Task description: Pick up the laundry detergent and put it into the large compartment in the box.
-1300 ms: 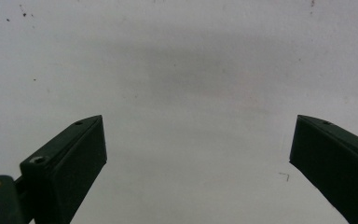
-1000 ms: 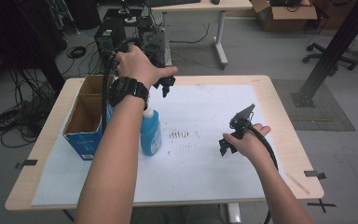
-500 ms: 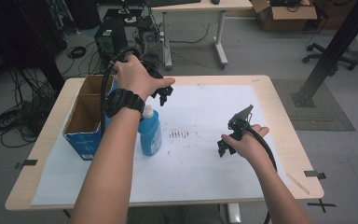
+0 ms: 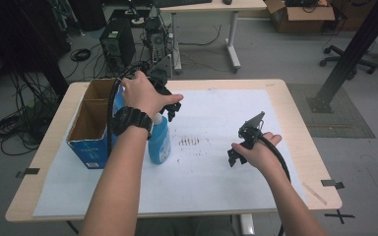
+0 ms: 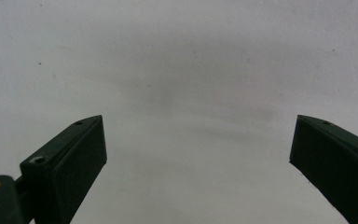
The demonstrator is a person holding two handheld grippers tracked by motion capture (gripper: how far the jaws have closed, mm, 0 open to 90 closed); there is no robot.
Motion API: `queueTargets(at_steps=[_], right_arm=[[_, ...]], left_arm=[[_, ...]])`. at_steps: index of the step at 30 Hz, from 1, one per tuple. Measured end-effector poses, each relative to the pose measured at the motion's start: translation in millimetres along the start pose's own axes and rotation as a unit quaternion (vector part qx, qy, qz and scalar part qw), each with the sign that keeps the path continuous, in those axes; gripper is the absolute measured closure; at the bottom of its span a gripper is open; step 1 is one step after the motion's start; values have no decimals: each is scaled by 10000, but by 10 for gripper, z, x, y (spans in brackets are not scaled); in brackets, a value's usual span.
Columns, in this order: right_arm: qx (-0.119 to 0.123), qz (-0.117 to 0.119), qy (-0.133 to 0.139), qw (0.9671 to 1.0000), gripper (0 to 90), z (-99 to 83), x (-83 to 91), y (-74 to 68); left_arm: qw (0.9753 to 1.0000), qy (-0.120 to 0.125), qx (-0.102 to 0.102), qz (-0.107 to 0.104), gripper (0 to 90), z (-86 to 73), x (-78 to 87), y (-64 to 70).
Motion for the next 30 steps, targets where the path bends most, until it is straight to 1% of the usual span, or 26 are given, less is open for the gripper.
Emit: queueTargets(at_steps=[2,5,13,17,25,30], right_arm=[[9,3,-5,10000,39,-5,-12,-3],[2,-4,-36,10000,39,-11,-22,-3],[14,-2,-46,10000,39,-18,-51,-4],[24,-12,-41,10000,38,-20,-66,-6],[59,5,-61,10000,39,-18,-87,-19],[65,28,-53,10000,39,-22,-95,-43]], left_arm=[[10000,-3,-10,7,40,-8,-25,-1],[10000,-33,-27,-35,40,-34,-96,5],[9999,-111,-16,-29,40,-63,-224,14],[9998,-171,-35,-49,40,-75,-320,34],[9997,-244,-77,-29,40,-87,-437,68],[9996,-272,-102,-60,40,-102,-519,99]])
Point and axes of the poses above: each handheld gripper's, and its own axes: x roughly backward along the jaws, z roughly out of its top, y roughly to its right, the point moved 4 cm from there along -x, roughly forward along the jaws, and after that the axes turned 6 degrees about z, right-handed, at the moved point
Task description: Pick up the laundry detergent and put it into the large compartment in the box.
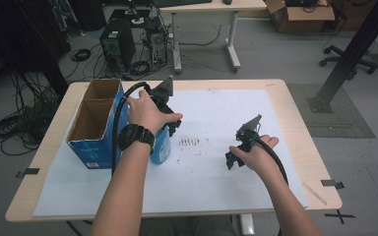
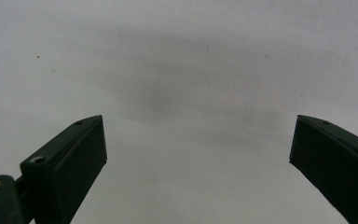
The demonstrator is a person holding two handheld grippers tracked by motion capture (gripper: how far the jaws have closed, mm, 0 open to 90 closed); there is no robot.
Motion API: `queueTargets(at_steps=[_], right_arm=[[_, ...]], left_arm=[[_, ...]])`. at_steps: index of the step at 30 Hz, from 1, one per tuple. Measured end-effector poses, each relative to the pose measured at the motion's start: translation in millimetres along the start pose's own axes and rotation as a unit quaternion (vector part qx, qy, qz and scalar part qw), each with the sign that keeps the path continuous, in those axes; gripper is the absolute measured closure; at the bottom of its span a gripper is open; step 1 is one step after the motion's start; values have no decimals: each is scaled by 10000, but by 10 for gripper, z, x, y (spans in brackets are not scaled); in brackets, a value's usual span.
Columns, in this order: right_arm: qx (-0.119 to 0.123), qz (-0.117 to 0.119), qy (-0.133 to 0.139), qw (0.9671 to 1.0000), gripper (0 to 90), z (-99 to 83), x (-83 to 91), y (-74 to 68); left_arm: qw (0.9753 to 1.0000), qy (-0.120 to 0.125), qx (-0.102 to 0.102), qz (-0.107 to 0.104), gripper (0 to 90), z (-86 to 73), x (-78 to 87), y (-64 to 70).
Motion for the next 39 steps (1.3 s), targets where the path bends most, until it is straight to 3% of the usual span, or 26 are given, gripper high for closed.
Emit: queueTargets(at_steps=[24,39], right_arm=[[58,6,-27,10000,38,-15,-21,-13],[59,-3,-59,10000,39,-27,-27,-10]], left_arm=[[10000,49,2,0,66,-16,-92,5],[10000,52,-6,-45,161,-13,-115,16]])
Point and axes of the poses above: each handheld gripper's, and its own axes: x roughly backward along the jaws, z roughly out of its top, y roughly to its right, the point moved 4 cm from there along -x, roughly forward along the jaws, and after that the axes turned 6 degrees about z, right-handed, at the moved point
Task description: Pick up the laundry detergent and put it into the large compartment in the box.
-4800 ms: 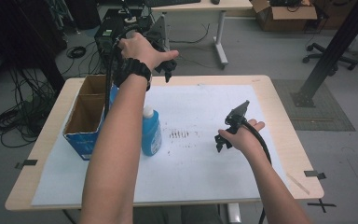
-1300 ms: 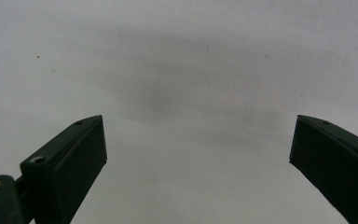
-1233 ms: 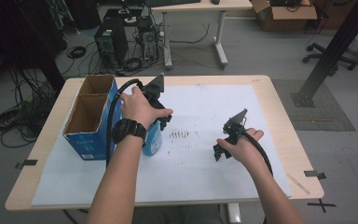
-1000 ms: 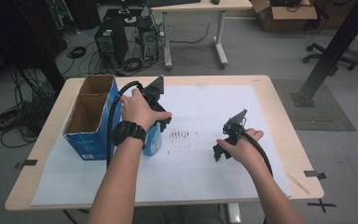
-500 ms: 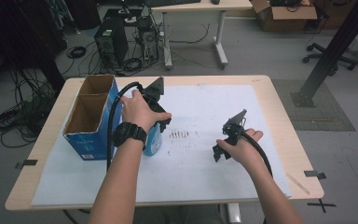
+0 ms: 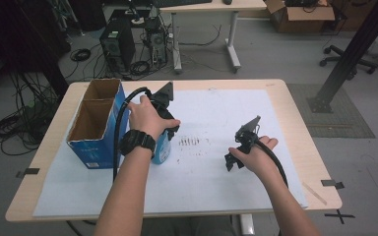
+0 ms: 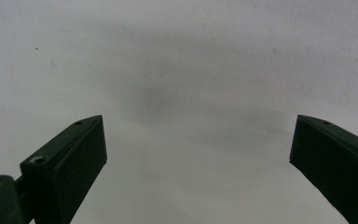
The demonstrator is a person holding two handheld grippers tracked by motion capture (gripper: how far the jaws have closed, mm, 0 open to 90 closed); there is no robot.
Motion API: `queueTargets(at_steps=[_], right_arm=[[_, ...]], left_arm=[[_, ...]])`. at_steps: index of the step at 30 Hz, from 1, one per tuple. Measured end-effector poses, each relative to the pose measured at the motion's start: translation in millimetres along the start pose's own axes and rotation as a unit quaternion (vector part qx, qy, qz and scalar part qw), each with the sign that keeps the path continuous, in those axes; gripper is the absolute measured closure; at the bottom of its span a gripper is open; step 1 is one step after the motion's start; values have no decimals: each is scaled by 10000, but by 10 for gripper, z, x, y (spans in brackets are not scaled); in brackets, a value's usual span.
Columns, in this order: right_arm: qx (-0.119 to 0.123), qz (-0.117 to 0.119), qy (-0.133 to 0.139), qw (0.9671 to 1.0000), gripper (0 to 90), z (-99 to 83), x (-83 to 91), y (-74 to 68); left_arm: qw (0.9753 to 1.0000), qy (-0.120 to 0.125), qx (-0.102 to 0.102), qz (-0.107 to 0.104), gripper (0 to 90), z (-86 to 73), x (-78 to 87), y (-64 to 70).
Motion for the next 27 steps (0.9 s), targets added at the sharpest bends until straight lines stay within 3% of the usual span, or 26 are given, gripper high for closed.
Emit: queueTargets(at_steps=[27], right_arm=[[17,-11,-23,10000,39,-12,-9,-5]], left_arm=[[10000,-40,1,-36,239,7,-23,5]])
Point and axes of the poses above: each handheld gripper's, and its own axes: x roughly backward along the jaws, z roughly out of its top, y roughly to its right, the point moved 4 cm from there along -x, roughly forward along the jaws, and after that the axes turned 6 degrees about z, right-handed, at the moved point
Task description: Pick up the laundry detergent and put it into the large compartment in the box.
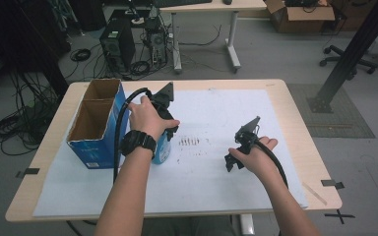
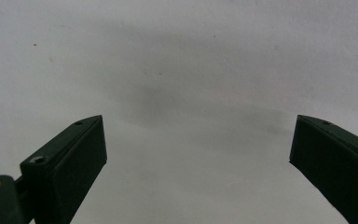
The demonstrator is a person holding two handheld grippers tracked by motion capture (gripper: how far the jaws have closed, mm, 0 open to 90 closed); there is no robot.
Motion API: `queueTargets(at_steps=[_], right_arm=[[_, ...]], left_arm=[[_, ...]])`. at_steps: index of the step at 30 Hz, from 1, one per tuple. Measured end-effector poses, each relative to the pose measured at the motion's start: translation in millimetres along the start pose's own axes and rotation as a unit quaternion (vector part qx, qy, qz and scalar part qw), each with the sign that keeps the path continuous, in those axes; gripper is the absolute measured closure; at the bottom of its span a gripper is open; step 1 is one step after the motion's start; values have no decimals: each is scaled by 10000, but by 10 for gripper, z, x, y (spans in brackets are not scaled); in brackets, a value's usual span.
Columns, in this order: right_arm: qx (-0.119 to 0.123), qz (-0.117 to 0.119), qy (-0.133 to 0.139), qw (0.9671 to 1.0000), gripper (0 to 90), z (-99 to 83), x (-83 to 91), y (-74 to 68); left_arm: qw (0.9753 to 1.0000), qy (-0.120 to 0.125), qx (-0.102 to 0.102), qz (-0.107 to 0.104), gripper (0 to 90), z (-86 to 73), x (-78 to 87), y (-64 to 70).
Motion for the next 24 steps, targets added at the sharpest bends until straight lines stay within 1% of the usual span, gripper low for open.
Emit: queueTargets(at_steps=[4,12,21,24], right_arm=[[40,1,-11,10000,39,1,0,-5],[40,-8,-8,10000,39,4,-11,-14],[44,-5,-12,10000,39,1,-9,-18],[43,7,-8,10000,39,1,-8,-21]], left_arm=[[10000,-7,-14,8,256,-2,3,-8],[10000,-7,-32,21,280,-4,2,-19],[10000,31,-17,40,362,-10,15,-57],[10000,36,-14,20,367,-10,15,-61]])
Point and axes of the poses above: each handheld gripper's, and its own axes: x roughly backward along the jaws, z roughly out of its top, y roughly to its right, the point moved 4 cm from there along -x, roughly forward along the jaws, and after that the axes turned 6 degrees about z, right-handed, at the moved point
